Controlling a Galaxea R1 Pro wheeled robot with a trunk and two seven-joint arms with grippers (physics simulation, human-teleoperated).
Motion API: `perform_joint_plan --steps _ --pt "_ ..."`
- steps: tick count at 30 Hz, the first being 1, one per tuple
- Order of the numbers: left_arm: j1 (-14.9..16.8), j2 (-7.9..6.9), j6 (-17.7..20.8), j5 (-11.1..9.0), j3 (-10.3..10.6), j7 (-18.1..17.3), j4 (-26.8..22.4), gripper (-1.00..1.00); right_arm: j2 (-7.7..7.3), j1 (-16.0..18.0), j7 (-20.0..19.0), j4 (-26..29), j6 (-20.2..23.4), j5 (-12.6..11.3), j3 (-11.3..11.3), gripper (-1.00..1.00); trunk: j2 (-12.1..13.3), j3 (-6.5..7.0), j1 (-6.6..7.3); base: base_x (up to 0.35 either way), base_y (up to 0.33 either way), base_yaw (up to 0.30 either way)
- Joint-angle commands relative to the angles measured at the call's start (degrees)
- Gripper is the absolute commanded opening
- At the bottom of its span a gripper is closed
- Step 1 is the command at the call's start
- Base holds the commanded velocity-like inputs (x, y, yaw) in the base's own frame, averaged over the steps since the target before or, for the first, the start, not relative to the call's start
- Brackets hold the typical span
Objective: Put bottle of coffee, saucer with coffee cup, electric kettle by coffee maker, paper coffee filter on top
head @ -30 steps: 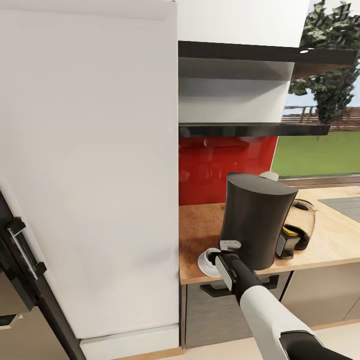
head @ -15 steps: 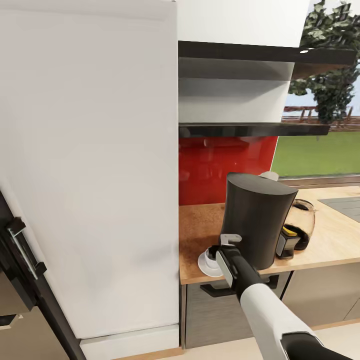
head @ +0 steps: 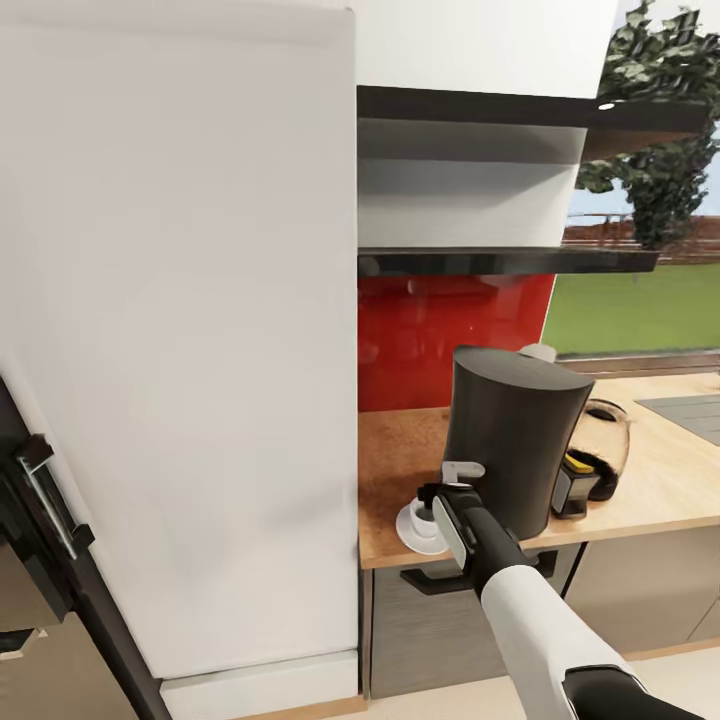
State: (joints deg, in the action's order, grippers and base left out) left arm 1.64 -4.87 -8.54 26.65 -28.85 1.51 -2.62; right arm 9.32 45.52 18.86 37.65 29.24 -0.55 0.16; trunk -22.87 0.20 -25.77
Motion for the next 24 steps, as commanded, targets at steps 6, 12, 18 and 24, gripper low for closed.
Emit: perform_joint_plan --steps 6,12,18,24 --pt "0.0 -0.17 -0.3 0.6 -0.3 0.2 0.2 1.0 0.04 0.0 0.2 0.1 0.3 -0.1 0.0 1.0 0.0 0.49 -0.02 -0.257 0.138 0.0" --pt "0.0 -0.22 -0.3 0.6 -0.3 0.2 0.2 1.0 0.06 0.0 0.2 0.1 0.3 -0.1 0.0 1.0 0.0 1.02 -0.02 -0.314 0.181 0.0" --pt "0.0 -0.31 -0.3 0.6 -0.3 0.2 0.2 1.0 0.02 0.0 0.2 0.1 0.3 -0.1 0.0 1.0 0.0 1.54 -0.02 -0.315 0.175 0.0" --pt "0.0 -0.29 -0.3 0.6 -0.3 0.2 0.2 1.0 0.0 0.0 0.2 0.1 0.3 -0.1 0.0 1.0 0.0 2.07 -0.02 -0.315 0.149 0.0"
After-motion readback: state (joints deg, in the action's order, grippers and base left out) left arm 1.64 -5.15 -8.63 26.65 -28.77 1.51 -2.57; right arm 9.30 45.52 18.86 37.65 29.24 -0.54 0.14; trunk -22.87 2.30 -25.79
